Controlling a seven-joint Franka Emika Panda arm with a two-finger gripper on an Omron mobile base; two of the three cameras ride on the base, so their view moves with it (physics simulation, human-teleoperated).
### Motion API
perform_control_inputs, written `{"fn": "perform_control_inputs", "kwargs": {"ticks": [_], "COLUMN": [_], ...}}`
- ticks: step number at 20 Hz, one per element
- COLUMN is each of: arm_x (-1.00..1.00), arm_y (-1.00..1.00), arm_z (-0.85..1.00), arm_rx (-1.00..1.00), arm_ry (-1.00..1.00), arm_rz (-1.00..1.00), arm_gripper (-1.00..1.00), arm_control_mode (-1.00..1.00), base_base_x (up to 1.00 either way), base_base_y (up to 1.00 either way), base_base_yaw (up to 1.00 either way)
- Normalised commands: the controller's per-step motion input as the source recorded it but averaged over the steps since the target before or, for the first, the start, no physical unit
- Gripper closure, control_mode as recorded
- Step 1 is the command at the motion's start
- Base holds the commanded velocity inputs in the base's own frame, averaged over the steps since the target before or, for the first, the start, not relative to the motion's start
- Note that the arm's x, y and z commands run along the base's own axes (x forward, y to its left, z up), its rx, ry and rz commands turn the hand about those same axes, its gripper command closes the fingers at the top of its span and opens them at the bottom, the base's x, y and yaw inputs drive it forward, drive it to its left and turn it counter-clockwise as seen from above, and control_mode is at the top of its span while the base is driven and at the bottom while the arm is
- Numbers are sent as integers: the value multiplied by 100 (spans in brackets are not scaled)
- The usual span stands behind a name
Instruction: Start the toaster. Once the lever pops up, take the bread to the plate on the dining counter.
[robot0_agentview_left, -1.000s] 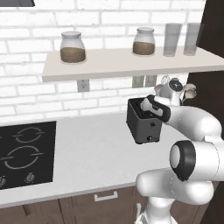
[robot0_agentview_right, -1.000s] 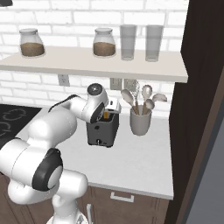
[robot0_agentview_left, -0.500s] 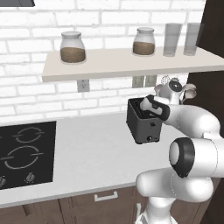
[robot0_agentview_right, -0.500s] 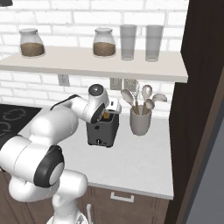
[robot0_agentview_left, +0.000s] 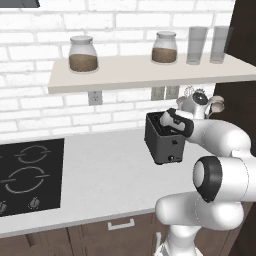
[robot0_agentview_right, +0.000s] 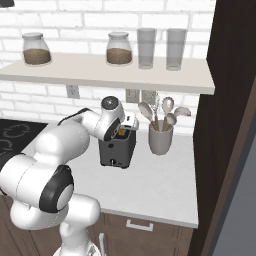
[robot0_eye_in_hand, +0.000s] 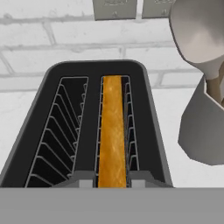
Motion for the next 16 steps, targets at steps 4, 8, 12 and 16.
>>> {"fn": "perform_control_inputs", "kwargs": {"ticks": [4,8,12,16], "arm_x": [0,0,-6,-21], "arm_y": [0,0,0,0], "arm_z": [0,0,2,30], "arm_rx": [0,2,0,0], "arm_ry": [0,0,-7,-18], "arm_rz": [0,0,-1,-6], "arm_gripper": [100,100,100,100], "arm_control_mode": [-100,-100,-100,-100], "base_base_x": [0,0,0,0], "base_base_y": [0,0,0,0], "base_base_yaw": [0,0,0,0]}}
